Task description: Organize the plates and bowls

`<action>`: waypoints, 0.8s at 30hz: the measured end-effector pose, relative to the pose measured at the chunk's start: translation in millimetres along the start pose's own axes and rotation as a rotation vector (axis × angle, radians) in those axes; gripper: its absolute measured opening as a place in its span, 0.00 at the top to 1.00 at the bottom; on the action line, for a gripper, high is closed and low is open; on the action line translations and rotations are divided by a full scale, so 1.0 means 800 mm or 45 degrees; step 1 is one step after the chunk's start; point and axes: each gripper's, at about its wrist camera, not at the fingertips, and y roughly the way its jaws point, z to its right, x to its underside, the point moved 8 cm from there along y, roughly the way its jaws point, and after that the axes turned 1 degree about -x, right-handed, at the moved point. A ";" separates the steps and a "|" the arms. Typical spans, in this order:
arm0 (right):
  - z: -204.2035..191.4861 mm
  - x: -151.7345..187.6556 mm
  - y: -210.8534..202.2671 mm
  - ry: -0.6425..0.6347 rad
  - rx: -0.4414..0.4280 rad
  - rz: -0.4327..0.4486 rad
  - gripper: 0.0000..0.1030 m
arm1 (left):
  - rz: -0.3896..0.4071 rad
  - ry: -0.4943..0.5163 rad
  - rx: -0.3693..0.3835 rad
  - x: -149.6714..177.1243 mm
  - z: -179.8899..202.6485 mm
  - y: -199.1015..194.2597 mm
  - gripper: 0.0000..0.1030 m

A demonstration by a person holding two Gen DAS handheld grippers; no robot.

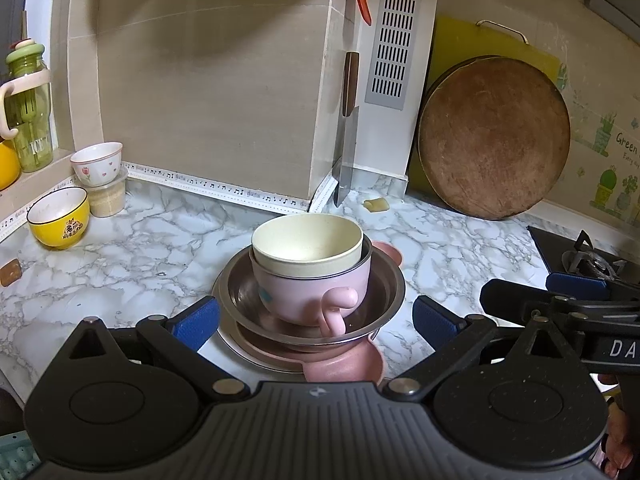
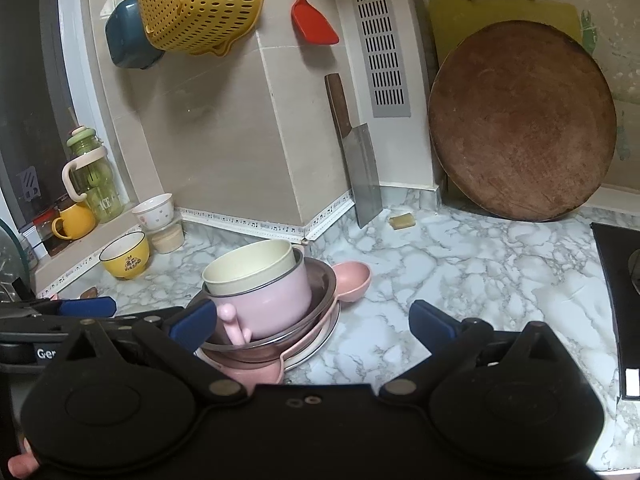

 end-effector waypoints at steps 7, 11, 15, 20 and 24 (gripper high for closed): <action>0.000 0.000 -0.001 -0.003 0.004 0.008 0.00 | 0.004 -0.003 -0.008 0.001 -0.001 -0.004 0.00; 0.000 0.000 -0.001 -0.005 0.003 0.008 0.00 | -0.001 -0.006 -0.009 0.002 -0.002 -0.004 0.00; 0.000 0.000 -0.001 -0.003 0.004 0.004 0.00 | -0.006 -0.009 -0.014 0.002 -0.002 -0.004 0.00; -0.002 0.001 -0.001 -0.002 0.005 -0.002 0.00 | -0.019 -0.014 -0.021 0.004 -0.002 -0.005 0.00; -0.001 0.004 0.001 0.001 0.014 -0.021 0.00 | -0.046 -0.028 -0.016 0.008 -0.004 -0.001 0.00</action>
